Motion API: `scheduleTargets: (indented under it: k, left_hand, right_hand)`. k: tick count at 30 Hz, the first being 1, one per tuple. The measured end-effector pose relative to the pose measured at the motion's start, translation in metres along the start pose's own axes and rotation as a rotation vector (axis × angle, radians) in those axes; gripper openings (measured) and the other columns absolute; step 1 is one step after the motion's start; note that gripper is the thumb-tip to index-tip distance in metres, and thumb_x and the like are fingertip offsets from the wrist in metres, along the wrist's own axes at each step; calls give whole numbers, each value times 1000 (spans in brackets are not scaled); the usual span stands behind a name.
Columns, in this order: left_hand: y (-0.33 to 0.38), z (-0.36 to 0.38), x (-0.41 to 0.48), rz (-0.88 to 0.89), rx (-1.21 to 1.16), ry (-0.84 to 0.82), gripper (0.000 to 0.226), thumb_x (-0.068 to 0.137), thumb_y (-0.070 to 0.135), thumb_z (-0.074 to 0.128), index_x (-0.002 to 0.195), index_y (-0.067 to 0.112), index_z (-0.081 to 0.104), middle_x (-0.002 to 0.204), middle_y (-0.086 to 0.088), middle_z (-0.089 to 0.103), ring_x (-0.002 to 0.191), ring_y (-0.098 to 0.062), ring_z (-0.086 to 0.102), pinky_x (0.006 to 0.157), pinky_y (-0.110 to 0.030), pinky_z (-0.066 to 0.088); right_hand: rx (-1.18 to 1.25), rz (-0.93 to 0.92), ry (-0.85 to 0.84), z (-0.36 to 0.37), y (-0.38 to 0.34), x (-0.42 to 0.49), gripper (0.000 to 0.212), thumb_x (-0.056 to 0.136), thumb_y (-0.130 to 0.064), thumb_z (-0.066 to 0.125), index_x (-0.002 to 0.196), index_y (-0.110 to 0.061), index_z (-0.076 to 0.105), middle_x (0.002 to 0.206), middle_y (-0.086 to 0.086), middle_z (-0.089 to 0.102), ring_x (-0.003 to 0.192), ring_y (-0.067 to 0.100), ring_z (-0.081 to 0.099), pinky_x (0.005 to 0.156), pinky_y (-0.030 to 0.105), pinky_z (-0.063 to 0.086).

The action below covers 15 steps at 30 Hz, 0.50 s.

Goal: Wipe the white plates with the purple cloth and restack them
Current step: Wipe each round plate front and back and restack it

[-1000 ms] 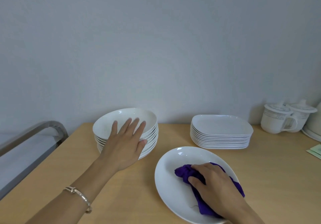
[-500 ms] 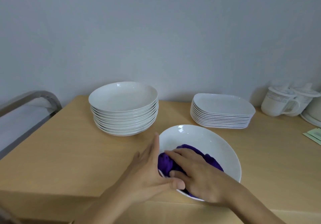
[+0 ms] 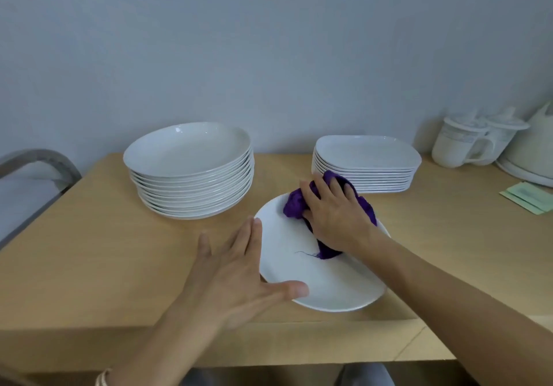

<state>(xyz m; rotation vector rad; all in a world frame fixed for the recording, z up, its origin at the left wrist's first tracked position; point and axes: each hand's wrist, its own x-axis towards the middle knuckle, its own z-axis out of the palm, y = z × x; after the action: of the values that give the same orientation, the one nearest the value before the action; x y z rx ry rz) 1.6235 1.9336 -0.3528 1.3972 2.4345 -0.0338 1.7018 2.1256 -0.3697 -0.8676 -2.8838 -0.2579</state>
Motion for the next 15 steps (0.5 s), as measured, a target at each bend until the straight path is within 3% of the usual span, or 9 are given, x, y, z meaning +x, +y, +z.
scheduleTargets:
  k: [2, 5, 10, 13, 15]
  left_hand:
    - [1, -2, 1, -9, 33, -12, 134, 46, 95, 3, 152, 19, -25, 162, 7, -26, 151, -5, -11, 119, -54, -10]
    - [3, -1, 1, -6, 50, -5, 129, 55, 94, 11, 153, 18, -23, 163, 6, -23, 151, -6, -9, 120, -54, -9]
    - [-1, 4, 2, 26, 39, 40, 129, 52, 94, 7, 153, 20, -24, 163, 7, -23, 151, -6, -7, 121, -53, -6]
    - [-6, 9, 6, 63, 11, 81, 128, 49, 94, 6, 149, 24, -31, 163, 7, -21, 152, -7, -3, 121, -53, -3]
    - [-9, 13, 8, 102, -49, 129, 124, 51, 95, 15, 141, 30, -40, 164, 7, -18, 152, -6, 0, 122, -52, -3]
  right_hand:
    - [-34, 8, -48, -1, 19, -15, 58, 99, -38, 33, 150, -14, 17, 157, 13, 16, 138, 34, 24, 111, 48, 21]
    - [-45, -13, -152, -17, 31, -46, 59, 99, -42, 32, 150, -20, 14, 157, 4, 17, 137, 26, 26, 112, 38, 23]
    - [275, -179, -507, -50, 11, -88, 59, 100, -46, 33, 151, -34, 7, 159, -14, 9, 144, 6, 9, 110, 17, 9]
    - [407, -253, -512, -48, -5, -87, 59, 100, -47, 32, 151, -36, 5, 159, -17, 2, 144, -1, -2, 105, 13, 0]
    - [433, -293, -457, -40, -18, -76, 59, 101, -43, 31, 152, -29, 5, 160, -11, 3, 145, 5, -1, 104, 10, -3]
